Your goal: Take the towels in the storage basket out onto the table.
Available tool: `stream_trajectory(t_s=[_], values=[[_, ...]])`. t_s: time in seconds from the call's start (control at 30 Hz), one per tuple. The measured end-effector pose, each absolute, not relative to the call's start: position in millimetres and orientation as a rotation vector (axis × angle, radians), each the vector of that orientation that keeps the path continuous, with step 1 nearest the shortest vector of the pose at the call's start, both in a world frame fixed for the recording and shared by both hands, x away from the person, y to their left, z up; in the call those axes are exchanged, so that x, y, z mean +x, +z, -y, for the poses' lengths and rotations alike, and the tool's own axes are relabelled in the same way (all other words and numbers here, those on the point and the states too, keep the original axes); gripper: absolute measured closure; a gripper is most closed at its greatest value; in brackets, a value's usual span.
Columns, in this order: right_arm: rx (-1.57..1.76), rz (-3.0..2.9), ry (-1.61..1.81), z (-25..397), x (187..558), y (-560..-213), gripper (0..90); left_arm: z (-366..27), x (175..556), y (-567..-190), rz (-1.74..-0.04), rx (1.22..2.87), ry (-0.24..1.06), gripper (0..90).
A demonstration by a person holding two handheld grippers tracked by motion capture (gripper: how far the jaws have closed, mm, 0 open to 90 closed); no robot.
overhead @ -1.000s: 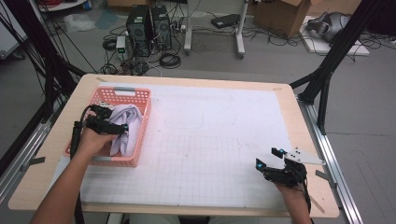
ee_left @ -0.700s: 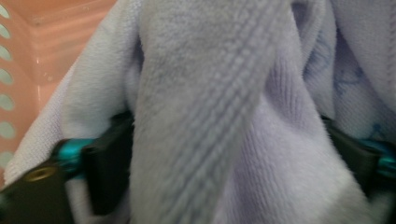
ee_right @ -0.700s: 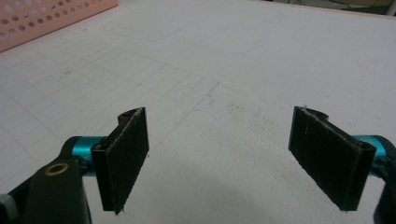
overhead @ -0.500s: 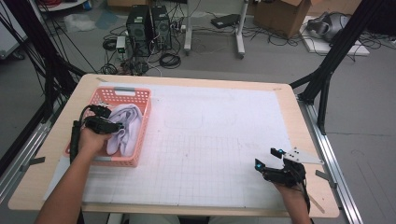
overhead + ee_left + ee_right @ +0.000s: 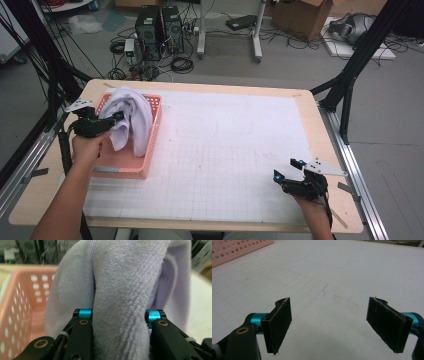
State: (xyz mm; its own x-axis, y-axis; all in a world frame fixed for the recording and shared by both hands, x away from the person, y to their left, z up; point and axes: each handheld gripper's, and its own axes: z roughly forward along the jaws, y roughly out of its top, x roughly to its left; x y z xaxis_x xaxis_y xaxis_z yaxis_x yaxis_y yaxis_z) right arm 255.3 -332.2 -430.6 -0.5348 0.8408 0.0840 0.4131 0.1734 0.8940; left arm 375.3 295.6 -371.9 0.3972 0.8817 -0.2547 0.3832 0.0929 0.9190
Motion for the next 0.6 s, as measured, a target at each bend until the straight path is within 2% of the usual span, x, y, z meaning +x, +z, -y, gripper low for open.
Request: stream_trajectory(t_s=[0.27,0.33,0.6], values=[[1.173,-2.019,1.322,332.9,255.7,-430.6,19.0,-302.9,361.3,-349.5,-1.024,1.355,0.606,69.2],[1.177,-2.019,1.322,332.7,255.5,-430.3,19.1,-303.2,356.0,-340.3,-0.932,1.326,0.635,69.2],[1.179,-2.02,1.325,331.9,254.8,-429.8,19.0,-294.2,346.2,-323.1,-0.819,1.291,0.603,69.1]])
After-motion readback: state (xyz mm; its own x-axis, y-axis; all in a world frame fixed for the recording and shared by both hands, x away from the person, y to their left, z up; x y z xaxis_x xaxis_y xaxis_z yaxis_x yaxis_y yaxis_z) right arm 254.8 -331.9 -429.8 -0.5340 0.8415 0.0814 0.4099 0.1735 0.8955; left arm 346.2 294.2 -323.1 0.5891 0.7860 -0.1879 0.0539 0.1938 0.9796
